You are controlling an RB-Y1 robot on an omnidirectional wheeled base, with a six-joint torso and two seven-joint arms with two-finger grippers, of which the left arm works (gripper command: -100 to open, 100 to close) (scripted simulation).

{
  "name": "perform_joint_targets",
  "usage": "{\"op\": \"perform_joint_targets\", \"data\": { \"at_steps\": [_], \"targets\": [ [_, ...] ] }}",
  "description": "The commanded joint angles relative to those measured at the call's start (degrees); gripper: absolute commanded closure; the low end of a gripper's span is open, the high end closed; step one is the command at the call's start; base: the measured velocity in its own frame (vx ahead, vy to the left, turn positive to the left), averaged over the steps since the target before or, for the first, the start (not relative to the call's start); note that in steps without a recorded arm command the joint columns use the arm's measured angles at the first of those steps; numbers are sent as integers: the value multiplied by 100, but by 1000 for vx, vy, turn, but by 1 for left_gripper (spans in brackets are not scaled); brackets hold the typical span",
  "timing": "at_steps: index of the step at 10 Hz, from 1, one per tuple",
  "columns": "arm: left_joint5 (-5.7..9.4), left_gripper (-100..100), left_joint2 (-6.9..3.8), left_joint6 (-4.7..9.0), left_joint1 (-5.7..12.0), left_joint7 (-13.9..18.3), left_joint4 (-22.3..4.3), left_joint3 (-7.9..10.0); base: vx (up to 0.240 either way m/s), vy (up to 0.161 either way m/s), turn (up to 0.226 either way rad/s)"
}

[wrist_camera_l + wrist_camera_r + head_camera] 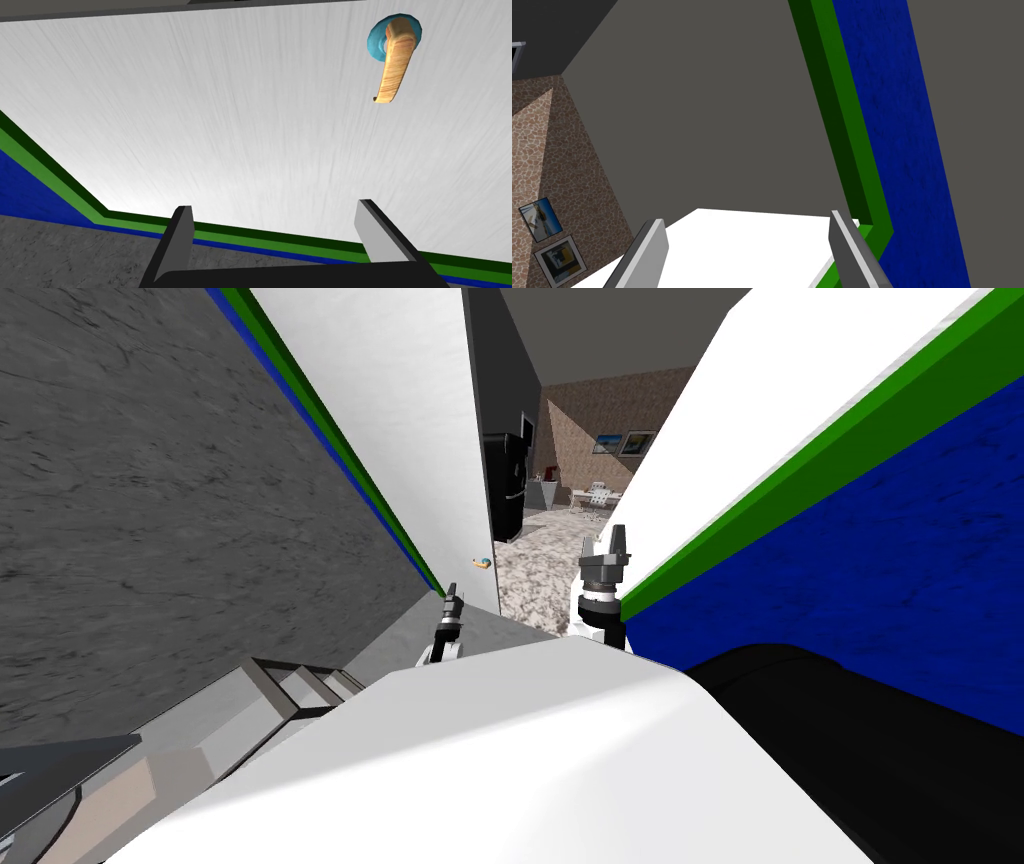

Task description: Push the door open

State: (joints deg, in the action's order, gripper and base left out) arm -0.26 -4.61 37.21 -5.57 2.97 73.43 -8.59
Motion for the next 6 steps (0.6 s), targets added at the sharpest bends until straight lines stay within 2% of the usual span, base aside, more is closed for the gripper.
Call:
{"op": "perform_joint_targets", "data": {
  "at_steps": [1,6],
  "targets": [
    [-34,-100,9,82,134,33,-286,-48,79,86,-79],
    [-141,-100,50,276,490,126,-1187,-204,86,82,-79]
  ]
}}
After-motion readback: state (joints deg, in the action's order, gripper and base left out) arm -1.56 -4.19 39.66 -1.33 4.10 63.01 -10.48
